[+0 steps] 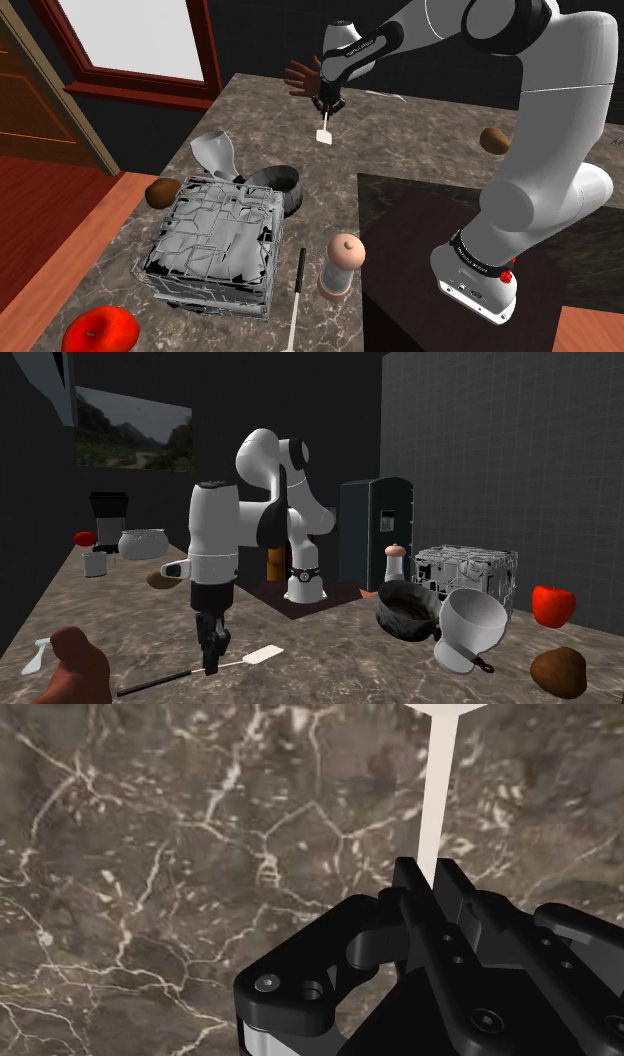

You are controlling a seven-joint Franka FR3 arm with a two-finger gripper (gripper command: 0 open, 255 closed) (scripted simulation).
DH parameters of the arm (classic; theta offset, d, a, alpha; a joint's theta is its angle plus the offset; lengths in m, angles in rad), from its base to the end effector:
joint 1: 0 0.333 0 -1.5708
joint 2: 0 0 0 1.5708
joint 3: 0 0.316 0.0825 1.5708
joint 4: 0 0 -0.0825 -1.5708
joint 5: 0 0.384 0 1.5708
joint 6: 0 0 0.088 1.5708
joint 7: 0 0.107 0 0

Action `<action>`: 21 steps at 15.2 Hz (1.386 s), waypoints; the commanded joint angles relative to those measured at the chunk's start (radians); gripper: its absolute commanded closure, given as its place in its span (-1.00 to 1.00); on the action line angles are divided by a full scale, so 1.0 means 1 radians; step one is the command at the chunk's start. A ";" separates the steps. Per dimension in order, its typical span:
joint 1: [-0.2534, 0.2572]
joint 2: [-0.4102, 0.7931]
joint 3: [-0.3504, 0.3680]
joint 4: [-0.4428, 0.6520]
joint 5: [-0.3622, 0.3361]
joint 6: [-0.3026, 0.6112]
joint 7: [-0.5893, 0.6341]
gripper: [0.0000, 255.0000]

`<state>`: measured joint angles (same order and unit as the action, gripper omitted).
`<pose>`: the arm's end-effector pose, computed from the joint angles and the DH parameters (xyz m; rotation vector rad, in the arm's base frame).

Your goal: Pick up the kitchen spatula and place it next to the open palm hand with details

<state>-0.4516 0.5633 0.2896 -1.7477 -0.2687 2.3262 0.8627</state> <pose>0.6563 -0.1305 0.2657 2.8089 -1.3396 0.0933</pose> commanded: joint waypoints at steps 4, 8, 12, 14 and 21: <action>0.000 0.001 0.000 0.000 0.000 0.001 0.000 1.00; 0.000 0.001 0.000 0.000 0.000 0.001 0.000 -1.00; -0.007 -0.043 0.012 0.003 0.017 -0.044 -0.010 -1.00; -0.012 -0.079 0.021 0.011 0.032 -0.087 -0.019 -1.00; -0.012 -0.079 0.021 0.011 0.032 -0.087 -0.019 -1.00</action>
<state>-0.4635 0.4845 0.3107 -1.7371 -0.2370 2.2398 0.8435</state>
